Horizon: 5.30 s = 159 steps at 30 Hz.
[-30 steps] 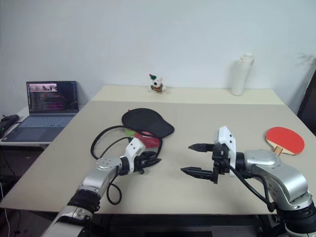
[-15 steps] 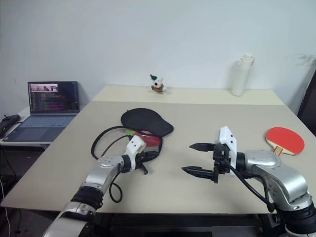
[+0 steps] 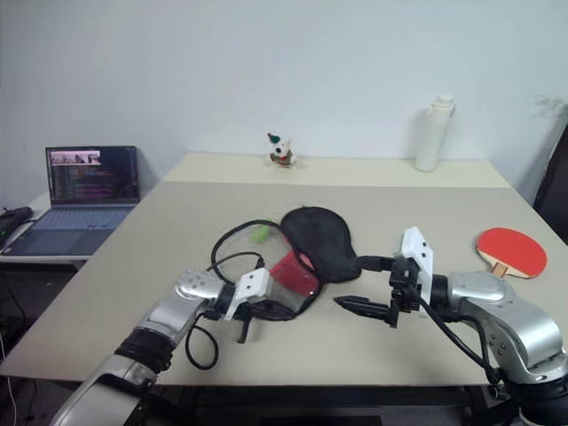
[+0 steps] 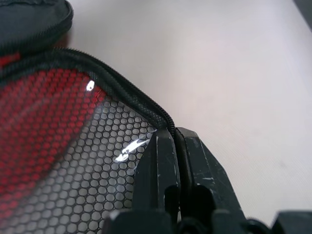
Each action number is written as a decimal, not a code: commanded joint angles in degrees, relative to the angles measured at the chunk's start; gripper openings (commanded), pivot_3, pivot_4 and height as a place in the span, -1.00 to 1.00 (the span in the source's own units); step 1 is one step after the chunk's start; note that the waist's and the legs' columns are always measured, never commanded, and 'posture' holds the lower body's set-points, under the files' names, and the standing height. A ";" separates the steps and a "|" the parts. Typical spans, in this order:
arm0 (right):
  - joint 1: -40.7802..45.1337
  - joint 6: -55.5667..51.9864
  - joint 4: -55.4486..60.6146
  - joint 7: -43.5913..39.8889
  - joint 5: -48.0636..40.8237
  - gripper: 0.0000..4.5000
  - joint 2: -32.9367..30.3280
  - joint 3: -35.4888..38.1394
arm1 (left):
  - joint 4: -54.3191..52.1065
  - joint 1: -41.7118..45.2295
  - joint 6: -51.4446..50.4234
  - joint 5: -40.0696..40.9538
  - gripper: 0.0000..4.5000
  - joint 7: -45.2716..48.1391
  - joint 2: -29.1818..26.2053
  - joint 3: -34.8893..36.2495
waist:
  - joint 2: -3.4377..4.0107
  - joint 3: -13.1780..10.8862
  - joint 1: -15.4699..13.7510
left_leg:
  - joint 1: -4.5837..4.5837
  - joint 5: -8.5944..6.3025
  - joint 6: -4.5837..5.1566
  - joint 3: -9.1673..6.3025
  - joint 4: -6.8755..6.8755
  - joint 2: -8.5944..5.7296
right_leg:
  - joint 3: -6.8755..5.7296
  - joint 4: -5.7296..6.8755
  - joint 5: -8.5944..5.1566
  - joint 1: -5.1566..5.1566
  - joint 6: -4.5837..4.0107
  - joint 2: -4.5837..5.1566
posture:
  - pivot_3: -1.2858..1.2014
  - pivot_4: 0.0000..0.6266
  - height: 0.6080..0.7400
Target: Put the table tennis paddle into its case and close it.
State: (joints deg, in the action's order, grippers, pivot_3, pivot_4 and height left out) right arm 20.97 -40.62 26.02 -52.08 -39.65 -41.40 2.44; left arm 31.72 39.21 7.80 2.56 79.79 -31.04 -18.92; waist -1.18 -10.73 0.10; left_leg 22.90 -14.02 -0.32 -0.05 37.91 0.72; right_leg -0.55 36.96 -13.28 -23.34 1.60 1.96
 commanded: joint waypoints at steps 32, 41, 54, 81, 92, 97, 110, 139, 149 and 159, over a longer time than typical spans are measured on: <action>18.42 -3.55 -26.58 16.38 12.99 1.00 13.70 -5.67 | -33.28 -20.11 -35.65 27.43 0.26 -15.67 -11.82 26.52 | 0.02 0.08 1.57 | 0.31 -0.02 0.04 0.30 -0.08 0.93 | 0.12 0.26 0.19 -0.78 -0.66 -0.87 | 0.03 -0.52 1.00; 29.92 3.07 -54.84 24.30 22.76 1.00 22.95 -5.39 | -38.23 -24.17 -39.29 28.76 0.26 -22.55 -12.12 32.15 | 0.02 0.08 1.43 | 0.28 -0.01 0.03 0.33 -0.06 0.90 | 0.13 0.25 0.24 -0.76 -0.76 -0.87 | 0.03 -0.52 1.00; 41.88 14.07 -81.82 23.32 27.27 1.00 30.50 -2.76 | -41.34 -25.41 -39.84 29.48 0.26 -25.11 -11.81 32.18 | 0.03 0.07 1.78 | 0.26 -0.02 0.03 0.37 -0.13 0.93 | 0.17 0.26 0.37 -0.78 -0.97 -0.89 | 0.03 -0.52 1.00; 44.03 8.52 -86.94 39.72 20.89 -0.99 27.89 15.81 | -42.39 -15.98 -38.85 28.79 0.28 -22.86 -9.80 23.65 | 0.05 0.06 1.19 | 0.35 -0.02 0.02 0.41 -0.12 0.83 | 0.10 0.22 0.38 -0.75 -0.98 -0.83 | 0.03 -0.52 1.00; 39.17 0.60 -76.43 41.84 19.78 -0.99 23.16 17.18 | -38.38 -10.99 -37.18 27.25 0.28 -20.40 -7.70 20.01 | 0.06 0.05 1.60 | 0.41 -0.02 0.02 0.56 -0.13 0.86 | 0.13 0.21 0.38 -0.81 -0.97 -0.88 | 0.03 -0.52 1.00; 38.08 -1.56 -74.29 40.44 20.25 -0.99 21.80 16.35 | -37.16 -9.71 -36.68 26.83 0.28 -20.05 -6.35 19.16 | 0.06 0.05 1.60 | 0.41 -0.02 0.02 0.62 -0.13 0.86 | 0.15 0.19 0.37 -0.81 -0.96 -0.89 | 0.03 -0.52 1.00; 38.42 4.96 -75.46 39.00 26.22 -0.14 19.87 11.37 | -38.50 -11.48 -36.71 26.57 0.28 -20.85 -5.58 19.81 | 0.07 0.05 1.61 | 0.42 -0.02 0.03 0.62 -0.13 0.86 | 0.15 0.19 0.37 -0.82 -0.96 -0.89 | 0.03 -0.52 1.00; 22.06 -1.61 -50.51 66.47 31.47 0.98 17.88 24.01 | -34.05 -5.18 -31.95 23.79 0.28 -17.19 -1.97 15.07 | 0.07 0.05 1.74 | 0.14 -0.02 0.03 0.91 -0.15 0.84 | 1.00 0.25 0.21 -0.80 -0.64 -1.11 | 0.03 -0.52 1.00; 25.07 5.38 -63.39 66.24 31.57 0.91 16.07 23.24 | -34.81 -6.58 -31.81 23.63 0.28 -17.90 -2.46 16.15 | 0.07 0.05 1.85 | 0.01 -0.05 0.07 1.54 -0.16 0.86 | 1.45 0.19 0.29 -0.82 -0.50 -1.12 | 0.03 -0.52 1.00; 26.90 8.77 -70.36 60.07 32.53 -0.44 13.77 19.04 | -35.69 -7.58 -31.91 23.68 0.28 -18.80 -2.39 16.24 | 0.06 0.06 1.80 | 0.02 -0.05 0.08 1.63 -0.14 0.87 | 1.54 0.15 0.33 -0.82 -0.43 -1.09 | 0.03 -0.52 1.00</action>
State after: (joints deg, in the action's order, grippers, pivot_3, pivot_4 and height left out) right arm 46.99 -32.88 -44.20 9.80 -7.73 -26.48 22.51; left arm -1.76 31.49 -24.76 25.96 61.30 -33.05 -4.18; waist -1.12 -10.67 1.90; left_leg 22.92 -14.07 -0.24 1.59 37.77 1.59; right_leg 1.00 37.10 -12.94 -24.16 1.17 0.87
